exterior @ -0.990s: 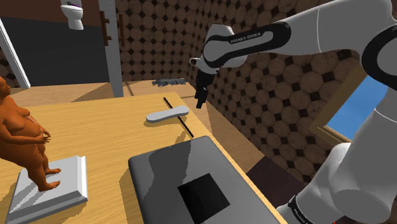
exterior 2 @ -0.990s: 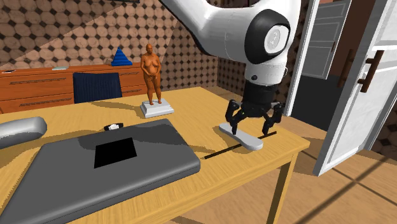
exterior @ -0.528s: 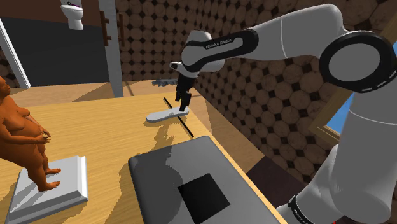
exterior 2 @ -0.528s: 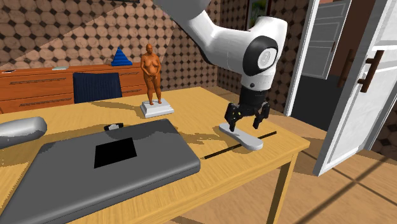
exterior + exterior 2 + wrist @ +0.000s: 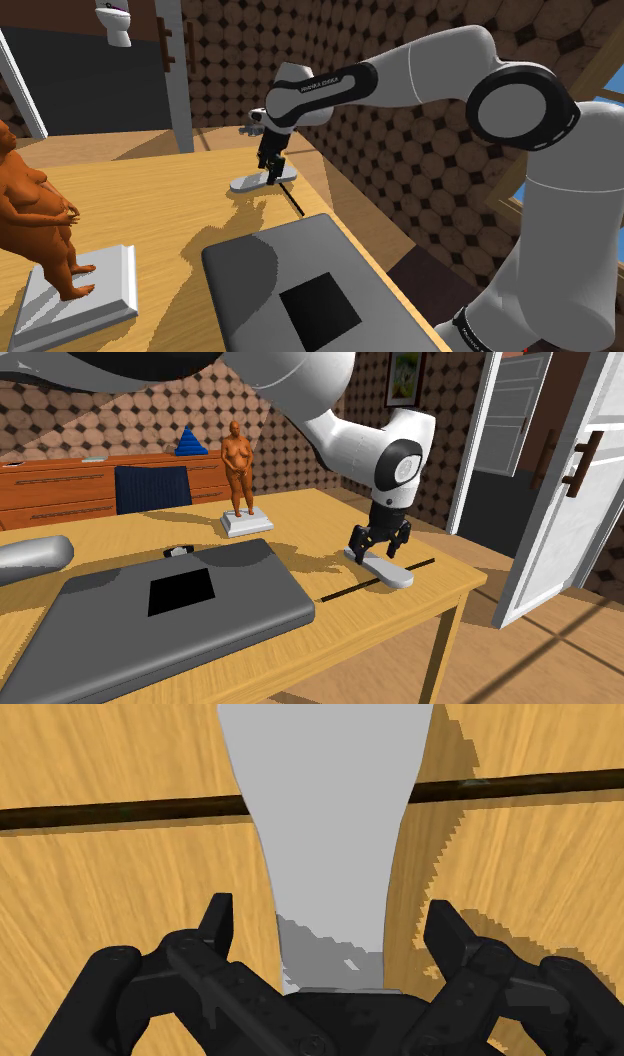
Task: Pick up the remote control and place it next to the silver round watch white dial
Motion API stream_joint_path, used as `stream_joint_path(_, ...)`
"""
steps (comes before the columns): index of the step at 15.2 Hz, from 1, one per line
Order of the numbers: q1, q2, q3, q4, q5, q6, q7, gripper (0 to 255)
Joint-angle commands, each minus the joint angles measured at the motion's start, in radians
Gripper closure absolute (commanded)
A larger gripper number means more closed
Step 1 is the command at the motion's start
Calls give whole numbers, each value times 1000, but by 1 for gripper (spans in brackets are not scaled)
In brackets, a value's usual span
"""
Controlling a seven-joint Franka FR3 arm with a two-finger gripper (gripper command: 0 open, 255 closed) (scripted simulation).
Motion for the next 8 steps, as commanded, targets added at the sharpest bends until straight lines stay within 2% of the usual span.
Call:
stream_joint_path(1, 3, 11, 2, -9, 2, 21, -1, 0)
stream_joint_path(8, 4, 23, 4, -13, 4, 37, -2, 0)
